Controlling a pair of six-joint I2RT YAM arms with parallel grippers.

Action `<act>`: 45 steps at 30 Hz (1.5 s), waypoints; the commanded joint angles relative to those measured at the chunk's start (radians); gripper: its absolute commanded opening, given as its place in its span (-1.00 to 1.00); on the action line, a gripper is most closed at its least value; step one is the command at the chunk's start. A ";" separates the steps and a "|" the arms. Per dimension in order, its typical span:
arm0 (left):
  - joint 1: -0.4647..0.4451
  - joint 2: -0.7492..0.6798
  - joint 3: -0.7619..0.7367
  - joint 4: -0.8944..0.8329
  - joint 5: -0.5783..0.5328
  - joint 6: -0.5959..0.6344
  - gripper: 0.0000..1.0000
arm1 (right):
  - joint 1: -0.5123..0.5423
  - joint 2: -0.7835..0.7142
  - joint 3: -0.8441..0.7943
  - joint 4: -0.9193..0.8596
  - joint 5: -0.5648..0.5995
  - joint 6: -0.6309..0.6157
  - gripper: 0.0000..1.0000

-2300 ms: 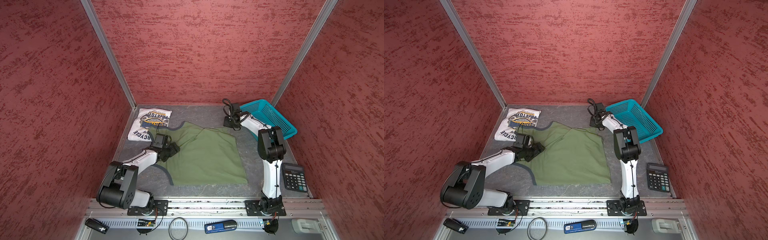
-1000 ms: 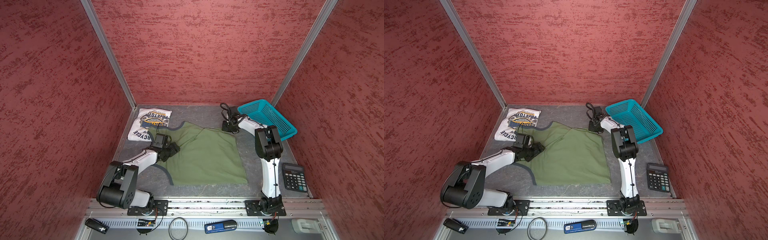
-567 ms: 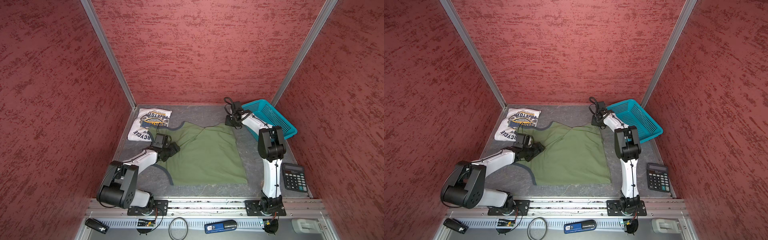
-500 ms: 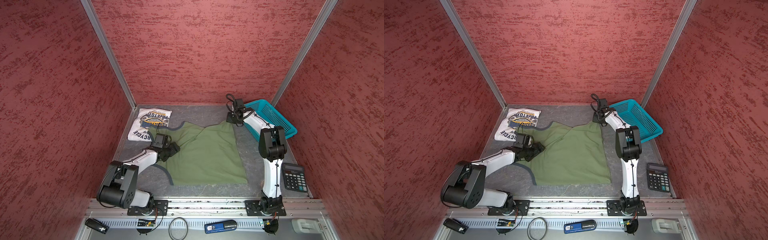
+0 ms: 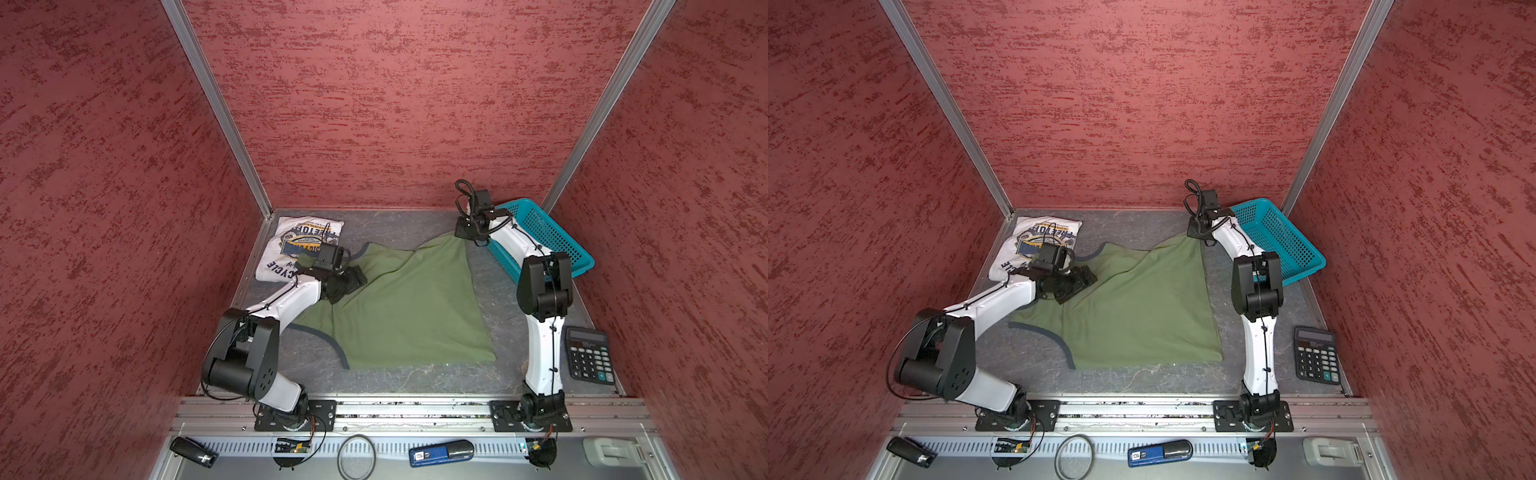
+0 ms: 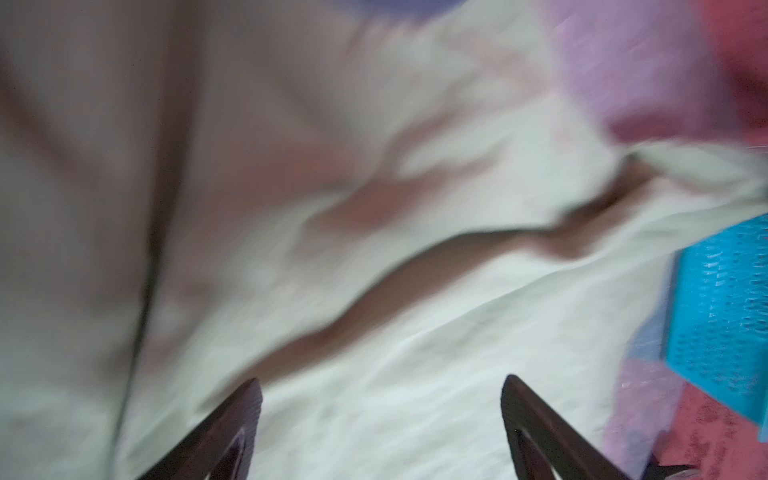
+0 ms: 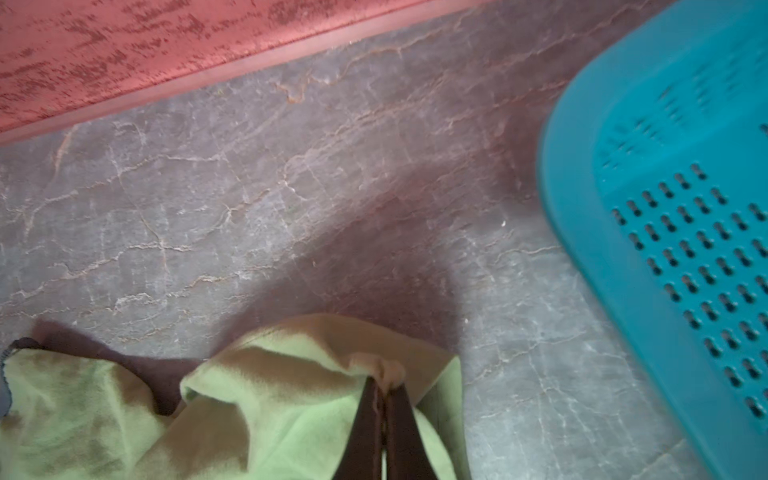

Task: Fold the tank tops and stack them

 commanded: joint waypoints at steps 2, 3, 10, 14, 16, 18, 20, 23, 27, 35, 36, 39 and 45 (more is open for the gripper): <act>0.005 0.178 0.279 -0.142 -0.058 0.082 0.81 | 0.000 -0.018 -0.050 0.023 -0.022 0.005 -1.00; 0.008 0.228 0.354 -0.163 -0.066 0.091 0.80 | 0.001 -0.022 -0.062 0.030 -0.024 0.007 -1.00; 0.010 0.582 0.771 -0.286 -0.111 0.150 0.75 | 0.001 -0.058 -0.131 0.070 -0.035 0.013 -1.00; 0.010 0.711 0.908 -0.299 -0.130 0.177 0.64 | 0.001 -0.077 -0.168 0.089 -0.041 0.013 -1.00; 0.010 0.761 0.957 -0.285 -0.134 0.190 0.55 | 0.000 -0.085 -0.186 0.100 -0.046 0.013 -1.00; 0.008 0.806 1.002 -0.277 -0.131 0.203 0.45 | 0.000 -0.088 -0.198 0.107 -0.050 0.014 -1.00; 0.008 0.854 1.054 -0.286 -0.122 0.209 0.33 | 0.001 -0.089 -0.207 0.113 -0.051 0.016 -1.00; 0.007 0.915 1.112 -0.297 -0.097 0.212 0.13 | 0.000 -0.090 -0.211 0.114 -0.040 0.017 -1.00; 0.005 0.955 1.127 -0.282 -0.096 0.207 -0.13 | 0.001 -0.093 -0.211 0.117 -0.013 0.014 -1.00; 0.027 0.932 1.072 -0.209 -0.093 0.167 -0.80 | -0.029 -0.080 -0.167 0.107 0.016 0.010 -1.00; 0.034 0.915 1.049 -0.187 -0.097 0.156 -0.89 | -0.033 -0.076 -0.156 0.103 0.018 0.011 -1.00; 0.053 0.848 0.966 -0.115 -0.107 0.122 -1.00 | -0.044 -0.064 -0.132 0.095 0.011 0.008 -1.00; 0.084 0.726 0.839 0.008 -0.106 0.078 -1.00 | -0.047 -0.046 -0.085 0.085 -0.013 -0.004 -1.00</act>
